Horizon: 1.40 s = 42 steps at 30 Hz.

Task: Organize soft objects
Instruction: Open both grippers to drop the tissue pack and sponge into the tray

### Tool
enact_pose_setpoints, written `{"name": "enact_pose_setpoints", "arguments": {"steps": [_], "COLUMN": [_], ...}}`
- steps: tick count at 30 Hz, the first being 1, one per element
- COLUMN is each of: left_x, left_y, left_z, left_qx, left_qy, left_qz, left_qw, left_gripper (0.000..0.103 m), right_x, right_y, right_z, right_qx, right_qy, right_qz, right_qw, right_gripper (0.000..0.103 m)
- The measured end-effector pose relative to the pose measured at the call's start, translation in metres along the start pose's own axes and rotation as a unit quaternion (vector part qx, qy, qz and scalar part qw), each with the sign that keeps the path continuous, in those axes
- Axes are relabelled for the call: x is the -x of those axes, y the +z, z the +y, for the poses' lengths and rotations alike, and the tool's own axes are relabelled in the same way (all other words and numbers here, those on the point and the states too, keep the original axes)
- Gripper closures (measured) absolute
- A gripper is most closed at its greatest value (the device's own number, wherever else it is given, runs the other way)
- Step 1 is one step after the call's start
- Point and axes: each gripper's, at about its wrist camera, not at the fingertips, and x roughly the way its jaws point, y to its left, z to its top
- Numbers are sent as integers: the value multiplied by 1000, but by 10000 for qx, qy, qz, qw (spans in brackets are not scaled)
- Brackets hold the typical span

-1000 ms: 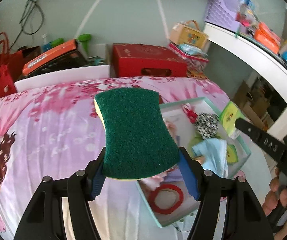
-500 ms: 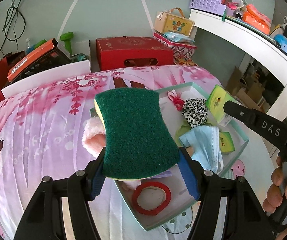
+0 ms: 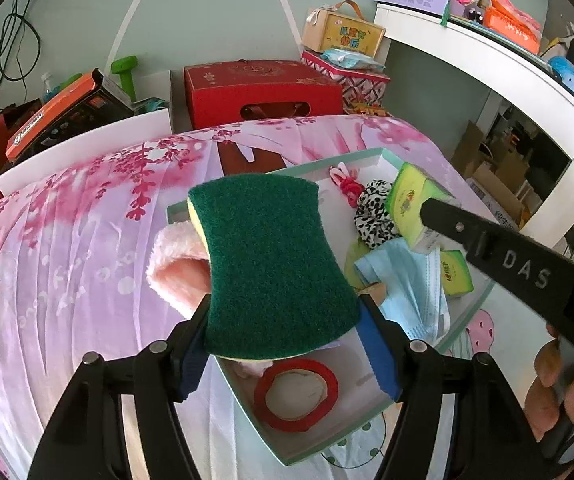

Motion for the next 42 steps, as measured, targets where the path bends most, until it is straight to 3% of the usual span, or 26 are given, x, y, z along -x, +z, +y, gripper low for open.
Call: {"name": "enact_pose_setpoints", "arguments": {"steps": [24,27,29,30,36,39,42], "left_x": [13,17,18,19,23,26,26], "left_y": [3,5,6,6,7,7,6], "left_z": [10,13,17,20,42,53,65], "left_qx": [133,136,189,238,576,766,989], "left_qy": [43,116,166,205,466,579,722], "left_qz": [15,-45,-67,-69,-106,-147,-135], "left_qw": [9999,9998,9997,9995,9972,9953,9924], "left_gripper": [22,22,22,22,22,22,8], "right_x": [-13,-16,-15,-15,-16,-17,-17], "right_y": [-5,-6,-6,-6,-6,-6,-7], "right_z": [4,3,3,2,2,4,6], "right_qx": [-10,-38,-54,-82,-101,-53,42], "right_qy": [-22,-44,-76,-83,-114,-119,-207], "right_qz": [377,437,434,421,443,482,460], "right_qw": [9993,9990,9990,9990,9989,9988,9987], "right_gripper": [77,70,49,45,42,35,23]}}
